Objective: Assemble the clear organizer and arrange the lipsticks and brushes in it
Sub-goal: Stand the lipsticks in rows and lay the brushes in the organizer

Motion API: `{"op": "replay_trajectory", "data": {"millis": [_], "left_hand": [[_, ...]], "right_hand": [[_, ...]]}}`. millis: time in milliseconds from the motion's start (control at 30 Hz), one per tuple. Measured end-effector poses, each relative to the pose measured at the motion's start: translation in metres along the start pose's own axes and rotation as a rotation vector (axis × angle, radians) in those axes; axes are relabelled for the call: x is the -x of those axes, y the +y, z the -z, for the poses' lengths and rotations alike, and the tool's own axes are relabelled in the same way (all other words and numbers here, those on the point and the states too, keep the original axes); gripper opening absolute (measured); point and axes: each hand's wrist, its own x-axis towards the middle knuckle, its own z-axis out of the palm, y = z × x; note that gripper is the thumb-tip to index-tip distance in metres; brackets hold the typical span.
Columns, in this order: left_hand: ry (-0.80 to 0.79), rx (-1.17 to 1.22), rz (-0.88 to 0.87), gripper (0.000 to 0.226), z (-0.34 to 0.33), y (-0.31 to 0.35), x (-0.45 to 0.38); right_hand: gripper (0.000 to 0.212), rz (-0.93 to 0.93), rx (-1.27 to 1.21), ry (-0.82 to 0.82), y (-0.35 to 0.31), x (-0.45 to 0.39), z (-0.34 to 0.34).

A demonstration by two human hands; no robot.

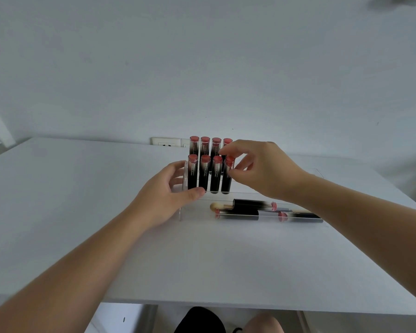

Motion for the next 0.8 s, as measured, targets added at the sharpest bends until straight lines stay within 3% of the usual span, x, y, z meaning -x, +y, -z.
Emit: {"op": "replay_trajectory", "data": {"millis": [300,467,800], "left_hand": [[-0.001,0.008,-0.015,0.087,0.000,0.004,0.002],[-0.001,-0.013,-0.011,0.079,0.000,0.002,0.001],[-0.002,-0.014,-0.024,0.072,-0.001,0.001,0.000]], "right_hand": [[0.042,-0.011,0.026,0.008,0.002,-0.001,-0.002],[0.050,-0.021,0.072,-0.021,-0.002,-0.002,0.002],[0.018,0.000,0.064,0.056,-0.011,-0.014,0.006]]}}
